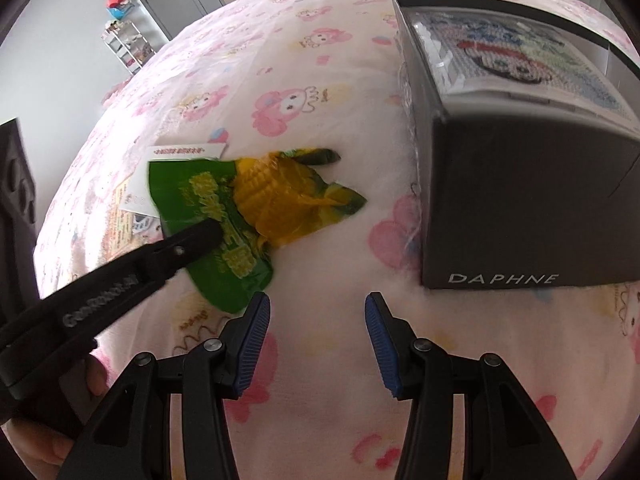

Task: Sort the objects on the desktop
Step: 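Move the left tool toward the green corn snack bag, then close the left tool on the green corn snack bag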

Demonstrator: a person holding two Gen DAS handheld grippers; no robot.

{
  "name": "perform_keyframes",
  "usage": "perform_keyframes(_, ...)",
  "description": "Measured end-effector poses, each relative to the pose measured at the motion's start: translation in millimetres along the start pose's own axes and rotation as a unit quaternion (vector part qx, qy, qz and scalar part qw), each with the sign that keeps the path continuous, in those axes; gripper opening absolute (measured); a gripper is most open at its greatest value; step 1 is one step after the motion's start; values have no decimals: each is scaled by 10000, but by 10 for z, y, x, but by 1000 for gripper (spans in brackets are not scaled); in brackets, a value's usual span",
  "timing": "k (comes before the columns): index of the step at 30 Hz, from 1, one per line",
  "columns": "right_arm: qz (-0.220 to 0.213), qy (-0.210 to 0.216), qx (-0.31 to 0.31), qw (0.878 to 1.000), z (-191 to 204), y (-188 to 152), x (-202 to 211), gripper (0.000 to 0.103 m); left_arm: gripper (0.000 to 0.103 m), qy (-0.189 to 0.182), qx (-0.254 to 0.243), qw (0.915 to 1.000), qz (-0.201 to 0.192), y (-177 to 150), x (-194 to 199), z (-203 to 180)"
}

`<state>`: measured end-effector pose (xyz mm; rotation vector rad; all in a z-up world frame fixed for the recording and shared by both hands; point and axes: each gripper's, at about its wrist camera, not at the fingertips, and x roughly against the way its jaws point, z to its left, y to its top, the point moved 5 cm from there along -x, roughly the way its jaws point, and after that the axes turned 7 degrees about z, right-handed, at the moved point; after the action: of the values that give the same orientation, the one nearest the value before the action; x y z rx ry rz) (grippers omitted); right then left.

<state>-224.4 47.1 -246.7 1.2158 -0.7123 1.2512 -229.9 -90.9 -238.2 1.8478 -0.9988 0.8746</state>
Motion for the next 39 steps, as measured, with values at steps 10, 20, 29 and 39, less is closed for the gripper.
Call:
perform_keyframes(10,-52,167,-69,9998,147,-28,59,46,0,-272,133,9994,-142,-68,248,67)
perform_keyframes(20,-11,211,-124,9997,243,162,-144,48,52,-614,166,9972,-399,133,356,44)
perform_keyframes(29,12,353,65,9994,479,438,-538,59,10,-271,20,9995,153,244,-285,116)
perform_keyframes(39,-127,645,248,9975,775,536,-749,46,0,-529,173,9985,-4,169,-130,172)
